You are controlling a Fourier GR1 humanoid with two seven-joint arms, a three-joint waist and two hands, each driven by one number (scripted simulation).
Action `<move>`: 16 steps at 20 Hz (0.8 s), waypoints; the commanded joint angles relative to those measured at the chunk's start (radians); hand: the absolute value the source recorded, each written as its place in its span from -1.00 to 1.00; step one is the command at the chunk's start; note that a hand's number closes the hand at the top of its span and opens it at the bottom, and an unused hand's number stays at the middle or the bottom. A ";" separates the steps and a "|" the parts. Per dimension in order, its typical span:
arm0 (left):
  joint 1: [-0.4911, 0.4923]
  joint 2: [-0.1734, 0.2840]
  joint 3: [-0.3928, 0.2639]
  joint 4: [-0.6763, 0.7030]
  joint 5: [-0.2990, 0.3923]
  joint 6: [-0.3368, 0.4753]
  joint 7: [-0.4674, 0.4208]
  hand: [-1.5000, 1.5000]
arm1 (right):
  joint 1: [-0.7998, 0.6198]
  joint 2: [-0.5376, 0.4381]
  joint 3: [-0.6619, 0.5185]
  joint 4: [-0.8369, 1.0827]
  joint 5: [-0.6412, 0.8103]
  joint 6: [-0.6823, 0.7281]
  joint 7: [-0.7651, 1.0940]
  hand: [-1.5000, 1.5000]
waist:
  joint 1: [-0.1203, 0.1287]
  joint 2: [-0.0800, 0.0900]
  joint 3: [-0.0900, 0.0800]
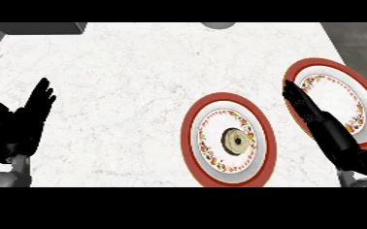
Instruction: Pick the cupcake from the plate and place it in the plate
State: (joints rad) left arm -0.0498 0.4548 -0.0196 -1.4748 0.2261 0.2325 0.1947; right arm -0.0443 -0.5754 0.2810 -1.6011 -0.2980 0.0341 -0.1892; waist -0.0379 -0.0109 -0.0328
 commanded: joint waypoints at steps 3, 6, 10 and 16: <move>-0.107 0.003 -0.099 -0.109 -0.036 -0.101 -0.084 0.00 | -0.042 0.019 0.133 0.166 -0.103 0.159 0.277 -1.00 | 0.091 0.036 0.032; -0.195 0.004 -0.153 -0.181 -0.050 -0.170 -0.160 0.00 | -0.024 0.036 0.213 0.249 -0.196 0.273 0.435 -1.00 | 0.135 0.083 0.031; -0.250 -0.015 -0.223 -0.189 -0.047 -0.241 -0.169 0.00 | -0.314 -0.153 0.312 0.221 0.053 0.466 0.489 -1.00 | 0.184 0.047 0.029; -0.200 -0.043 -0.229 -0.127 -0.067 -0.246 -0.245 0.00 | -0.631 -0.018 0.394 0.337 0.169 0.622 0.555 -1.00 | 0.127 0.028 0.031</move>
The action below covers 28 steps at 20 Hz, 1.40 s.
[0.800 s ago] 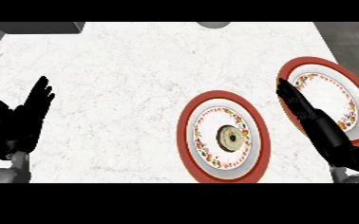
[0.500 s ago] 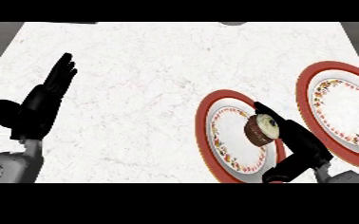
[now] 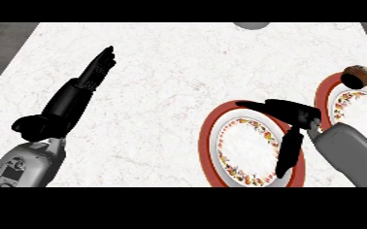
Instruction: Pick the cupcake from the plate and place it in the plate
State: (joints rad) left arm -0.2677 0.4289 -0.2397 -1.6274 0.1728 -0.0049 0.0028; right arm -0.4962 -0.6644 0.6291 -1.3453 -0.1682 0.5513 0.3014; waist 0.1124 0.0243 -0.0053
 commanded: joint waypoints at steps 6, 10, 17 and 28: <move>0.059 0.008 0.024 -0.031 -0.029 -0.003 -0.022 0.00 | -0.369 0.274 0.056 0.272 0.043 0.201 0.260 -1.00 | -0.072 -0.022 0.004; 0.036 -0.003 0.048 0.015 -0.026 -0.013 -0.040 0.00 | -0.445 0.361 0.010 0.418 -0.088 0.321 0.437 -1.00 | -0.088 -0.021 0.004; 0.078 0.001 0.047 -0.007 -0.044 -0.029 -0.048 0.00 | -0.574 0.385 0.006 0.621 -0.196 0.528 0.560 -1.00 | -0.085 -0.021 0.004; 0.066 -0.017 0.092 0.009 -0.057 -0.065 -0.034 0.00 | -0.670 0.443 -0.025 0.841 -0.068 0.534 0.501 -1.00 | -0.092 -0.018 0.005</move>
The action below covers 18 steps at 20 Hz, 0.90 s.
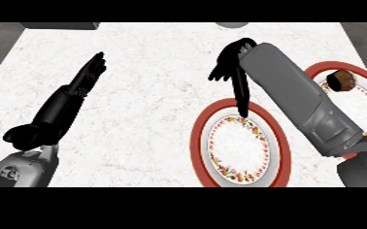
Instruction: Pick the cupcake from the plate and place it in the plate
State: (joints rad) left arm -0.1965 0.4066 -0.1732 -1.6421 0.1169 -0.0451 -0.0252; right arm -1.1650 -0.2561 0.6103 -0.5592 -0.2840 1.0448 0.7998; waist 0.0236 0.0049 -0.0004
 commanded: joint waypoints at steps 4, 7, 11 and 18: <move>-0.018 -0.010 0.047 0.041 -0.001 -0.039 -0.018 0.00 | -0.048 0.016 -0.071 0.111 0.021 0.130 0.005 -1.00 | -0.007 0.000 0.000; -0.028 -0.033 0.026 0.012 -0.014 -0.030 0.017 0.00 | -0.009 0.042 -0.031 0.122 0.102 0.124 -0.072 -1.00 | 0.003 0.005 0.001; 0.031 -0.030 0.042 0.008 -0.040 -0.034 -0.027 0.00 | 0.016 0.034 -0.036 0.113 0.116 0.192 -0.071 -1.00 | -0.008 -0.002 0.000; -0.019 -0.031 0.093 0.028 -0.018 -0.068 0.006 0.00 | 0.089 0.082 -0.016 0.075 0.196 0.196 -0.089 -1.00 | -0.018 -0.004 0.000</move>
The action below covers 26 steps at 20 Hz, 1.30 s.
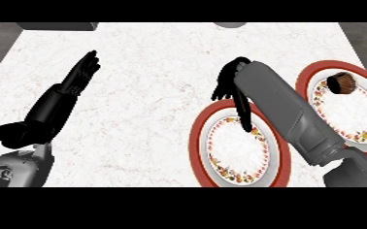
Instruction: Pick the cupcake from the plate and place it in the plate
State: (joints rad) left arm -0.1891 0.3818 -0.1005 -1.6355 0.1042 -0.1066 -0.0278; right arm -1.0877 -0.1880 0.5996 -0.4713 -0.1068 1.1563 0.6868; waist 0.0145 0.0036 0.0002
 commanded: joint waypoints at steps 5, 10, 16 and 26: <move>0.064 -0.062 -0.040 -0.059 -0.070 0.038 0.001 0.00 | 0.104 0.005 0.010 -0.063 0.051 0.088 0.006 -1.00 | -0.010 -0.006 0.000; 0.022 -0.047 -0.005 -0.022 -0.051 0.010 0.021 0.00 | 0.161 0.027 0.028 -0.081 0.056 0.096 0.022 -1.00 | -0.012 -0.004 0.000; 0.078 -0.041 0.015 -0.042 -0.041 -0.008 -0.013 0.00 | 0.242 -0.013 0.057 -0.186 0.040 0.135 0.068 -1.00 | -0.024 -0.013 -0.001; 0.020 -0.052 0.021 -0.008 -0.067 -0.008 0.010 0.00 | 0.339 -0.048 0.079 -0.398 0.092 0.120 -0.043 1.00 | -0.014 -0.002 0.001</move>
State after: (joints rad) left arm -0.1589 0.3308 -0.0822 -1.6485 0.0461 -0.1141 -0.0284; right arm -0.8532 -0.2410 0.6481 -0.8198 -0.0292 1.2300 0.7051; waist -0.0010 -0.0324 -0.0128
